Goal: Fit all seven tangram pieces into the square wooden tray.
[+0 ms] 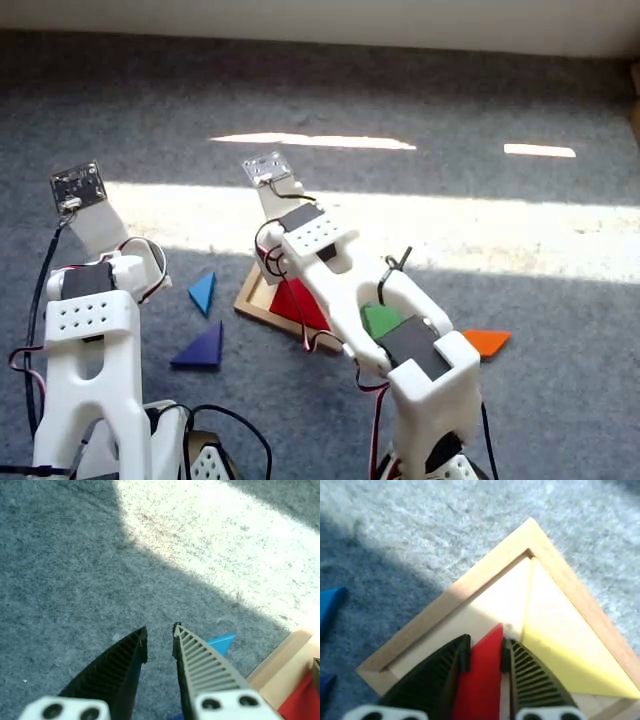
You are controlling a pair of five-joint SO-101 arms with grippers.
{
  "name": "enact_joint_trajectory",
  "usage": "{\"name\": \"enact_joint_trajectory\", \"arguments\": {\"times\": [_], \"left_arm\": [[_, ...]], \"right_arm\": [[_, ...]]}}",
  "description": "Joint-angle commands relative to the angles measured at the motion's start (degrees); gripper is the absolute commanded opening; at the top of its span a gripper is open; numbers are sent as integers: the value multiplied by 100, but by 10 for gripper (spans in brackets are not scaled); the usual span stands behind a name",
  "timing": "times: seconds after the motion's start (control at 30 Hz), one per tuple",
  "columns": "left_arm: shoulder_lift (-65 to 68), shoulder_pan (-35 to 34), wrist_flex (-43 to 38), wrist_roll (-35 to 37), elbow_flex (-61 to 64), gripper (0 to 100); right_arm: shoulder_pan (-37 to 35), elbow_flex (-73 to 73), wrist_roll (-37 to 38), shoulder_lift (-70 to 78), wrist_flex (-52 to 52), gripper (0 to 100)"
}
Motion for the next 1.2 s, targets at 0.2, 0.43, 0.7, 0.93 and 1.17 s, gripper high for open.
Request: {"name": "enact_joint_trajectory", "arguments": {"times": [0.2, 0.43, 0.7, 0.93, 1.17], "left_arm": [[-119, -75, -70, 35, -13, 101], [-119, -75, -70, 35, -13, 101], [-119, -75, -79, 35, -13, 101], [-110, -75, -79, 35, -13, 101], [-110, -75, -88, 35, -13, 101]], "right_arm": [[171, 48, 624, -963, 48, 8], [409, 75, 633, -1429, 505, 8], [971, 75, 642, -1851, 1156, 8], [1631, 84, 1345, -1965, 1868, 8], [1807, 31, 1556, -2009, 2484, 8]]}}
